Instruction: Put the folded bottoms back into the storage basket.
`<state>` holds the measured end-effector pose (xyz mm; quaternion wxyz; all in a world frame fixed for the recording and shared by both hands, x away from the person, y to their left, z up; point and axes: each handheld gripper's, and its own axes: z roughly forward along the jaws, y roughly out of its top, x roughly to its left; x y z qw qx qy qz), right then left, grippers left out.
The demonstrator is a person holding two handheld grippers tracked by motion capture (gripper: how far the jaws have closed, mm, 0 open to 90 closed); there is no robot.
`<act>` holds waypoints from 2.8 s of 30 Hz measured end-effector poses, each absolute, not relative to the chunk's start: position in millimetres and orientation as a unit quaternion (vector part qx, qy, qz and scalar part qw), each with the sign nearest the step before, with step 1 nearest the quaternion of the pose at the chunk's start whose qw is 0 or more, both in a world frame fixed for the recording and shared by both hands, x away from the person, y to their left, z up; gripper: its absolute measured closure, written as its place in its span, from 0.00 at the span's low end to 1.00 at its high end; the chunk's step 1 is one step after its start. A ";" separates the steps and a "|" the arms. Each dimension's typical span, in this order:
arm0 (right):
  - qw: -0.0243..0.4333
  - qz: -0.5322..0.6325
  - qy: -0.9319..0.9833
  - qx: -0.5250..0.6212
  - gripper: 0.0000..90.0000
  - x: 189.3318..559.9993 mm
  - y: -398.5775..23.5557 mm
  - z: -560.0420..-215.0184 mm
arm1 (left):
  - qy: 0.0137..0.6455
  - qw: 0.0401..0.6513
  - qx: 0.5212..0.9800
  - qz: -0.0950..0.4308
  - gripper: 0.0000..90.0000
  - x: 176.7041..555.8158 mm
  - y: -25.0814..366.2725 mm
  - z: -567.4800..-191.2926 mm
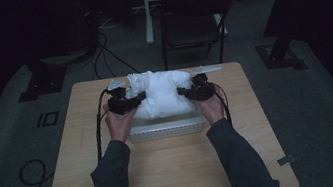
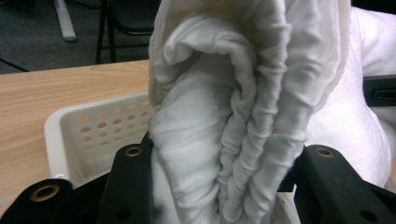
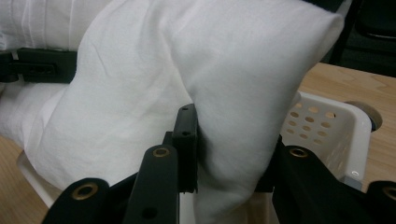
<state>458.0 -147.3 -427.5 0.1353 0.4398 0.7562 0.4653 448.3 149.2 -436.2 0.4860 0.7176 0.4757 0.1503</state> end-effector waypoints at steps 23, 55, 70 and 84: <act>0.132 0.443 0.761 0.456 0.78 467.2 -147.3 -443.9 | 0.488 0.463 0.726 0.146 0.61 458.9 140.8 -453.0; 0.136 0.406 0.784 0.449 0.78 461.8 -138.2 -463.6 | 0.503 0.419 0.741 0.148 0.61 451.1 136.2 -469.0; 0.135 0.399 0.788 0.449 0.78 458.6 -139.5 -469.1 | 0.505 0.406 0.747 0.151 0.61 447.1 131.1 -473.7; 0.134 0.393 0.791 0.449 0.78 455.7 -137.2 -473.9 | 0.513 0.385 0.751 0.157 0.61 442.7 127.7 -475.1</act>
